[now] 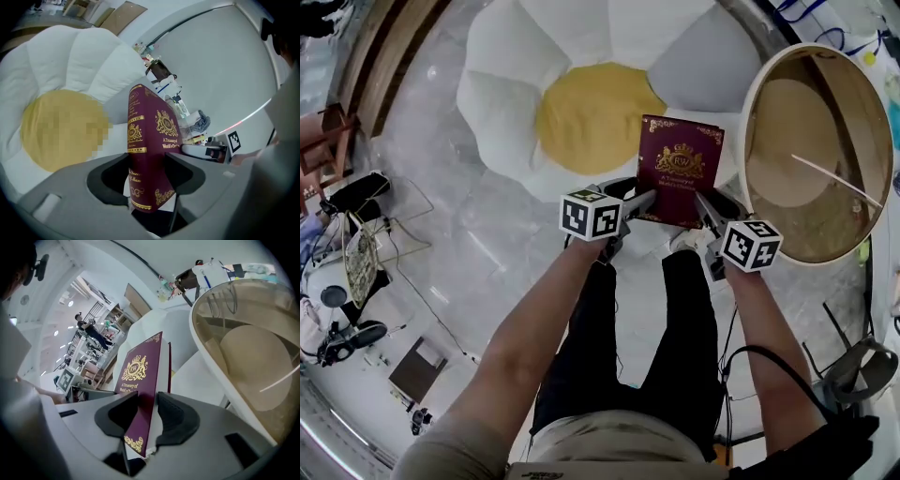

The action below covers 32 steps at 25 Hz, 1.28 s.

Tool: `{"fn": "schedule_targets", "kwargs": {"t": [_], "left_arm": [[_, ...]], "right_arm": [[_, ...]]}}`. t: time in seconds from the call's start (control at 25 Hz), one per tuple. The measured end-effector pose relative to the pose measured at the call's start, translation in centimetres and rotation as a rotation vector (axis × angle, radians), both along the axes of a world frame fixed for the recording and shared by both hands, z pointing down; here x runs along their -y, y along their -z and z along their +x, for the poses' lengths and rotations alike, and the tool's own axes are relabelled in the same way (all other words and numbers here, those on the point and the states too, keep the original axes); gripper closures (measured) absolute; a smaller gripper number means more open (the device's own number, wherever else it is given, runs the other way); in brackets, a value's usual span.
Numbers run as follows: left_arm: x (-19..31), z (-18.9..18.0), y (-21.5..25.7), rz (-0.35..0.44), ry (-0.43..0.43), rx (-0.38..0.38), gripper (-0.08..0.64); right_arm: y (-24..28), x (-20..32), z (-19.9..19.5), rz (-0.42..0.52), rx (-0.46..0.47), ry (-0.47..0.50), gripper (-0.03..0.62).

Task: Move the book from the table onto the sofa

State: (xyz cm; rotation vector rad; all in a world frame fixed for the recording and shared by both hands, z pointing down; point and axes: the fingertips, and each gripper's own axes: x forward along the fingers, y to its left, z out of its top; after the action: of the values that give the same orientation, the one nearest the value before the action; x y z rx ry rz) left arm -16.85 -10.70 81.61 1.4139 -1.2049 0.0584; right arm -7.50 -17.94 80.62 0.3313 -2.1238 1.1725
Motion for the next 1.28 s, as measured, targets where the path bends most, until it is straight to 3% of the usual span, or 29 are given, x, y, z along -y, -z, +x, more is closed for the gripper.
{"fn": "schedule_targets", "kwargs": {"t": [0.24,0.44,0.56,0.84,1.12,1.28], "left_arm": [[-1.6,-0.3,-8.6,-0.056,0.047,-0.069,0.324],[-1.6,0.7,-17.3,-0.056,0.142,-0.181,0.324],[-1.8,1.8,-20.2,-0.078,0.128,-0.201,0.324],[-1.2,1.9,-20.2,-0.052,0.087,-0.199,0.324],[-3.1,0.3,-17.3,-0.093,0.092,-0.077,0.324],[-5.1,-0.7,-13.1,-0.097,0.071,-0.044,0.324]], "right_arm": [[-7.5,-0.8,-1.4,0.015,-0.103,0.093,0.454],[-15.8,-0.5,-1.1,0.039,-0.179,0.103,0.453],[-17.7,-0.4,-0.7,0.061,-0.219,0.097,0.451],[-16.4,0.0,-0.6,0.090,-0.200,0.067,0.449],[-13.2,-0.3,1.3,0.141,-0.259,0.005,0.443],[-8.4,-1.6,1.6,0.155,-0.229,0.000,0.462]]}}
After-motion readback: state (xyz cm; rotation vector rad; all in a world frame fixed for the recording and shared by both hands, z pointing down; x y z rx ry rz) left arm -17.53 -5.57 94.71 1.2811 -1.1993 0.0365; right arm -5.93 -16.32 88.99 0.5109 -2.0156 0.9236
